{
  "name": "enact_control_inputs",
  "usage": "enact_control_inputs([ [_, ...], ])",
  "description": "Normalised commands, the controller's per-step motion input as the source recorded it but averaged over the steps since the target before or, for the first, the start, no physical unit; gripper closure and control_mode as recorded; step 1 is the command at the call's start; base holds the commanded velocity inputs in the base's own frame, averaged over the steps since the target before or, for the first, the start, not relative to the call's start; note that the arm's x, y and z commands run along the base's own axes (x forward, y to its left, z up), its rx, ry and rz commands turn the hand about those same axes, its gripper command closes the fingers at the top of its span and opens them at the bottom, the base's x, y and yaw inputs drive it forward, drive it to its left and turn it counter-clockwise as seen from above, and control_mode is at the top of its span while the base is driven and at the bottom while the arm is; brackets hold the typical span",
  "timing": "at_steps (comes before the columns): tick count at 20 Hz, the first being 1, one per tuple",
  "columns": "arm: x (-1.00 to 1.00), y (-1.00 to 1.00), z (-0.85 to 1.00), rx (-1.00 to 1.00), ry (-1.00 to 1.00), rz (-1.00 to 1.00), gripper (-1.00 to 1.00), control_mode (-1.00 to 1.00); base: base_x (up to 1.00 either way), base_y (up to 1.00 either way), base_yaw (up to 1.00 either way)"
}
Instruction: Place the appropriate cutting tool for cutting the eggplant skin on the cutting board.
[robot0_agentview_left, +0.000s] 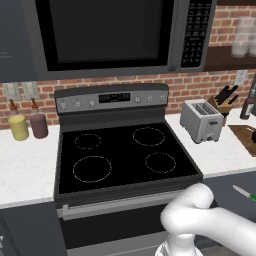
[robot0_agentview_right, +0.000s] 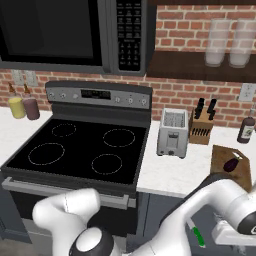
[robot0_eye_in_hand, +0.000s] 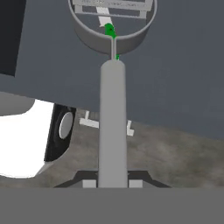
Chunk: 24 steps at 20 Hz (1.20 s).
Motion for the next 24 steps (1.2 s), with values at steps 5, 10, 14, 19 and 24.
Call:
enact_control_inputs([
  [5,-0.44,0.04,1.00,-0.01,0.00,-0.03,1.00,-1.00,0.00,0.00,0.00],
  [10,0.00,0.04,1.00,-0.01,0.00,-0.05,1.00,-1.00,0.00,0.00,0.00],
  [14,0.35,0.01,1.00,0.00,0.02,-0.06,1.00,-1.00,0.00,0.00,0.00],
  [19,0.94,0.00,0.86,0.00,0.24,-0.12,1.00,-1.00,0.00,0.00,0.00],
  [24,0.99,-0.04,0.16,0.02,0.25,-0.24,1.00,-1.00,0.00,0.00,0.00],
])
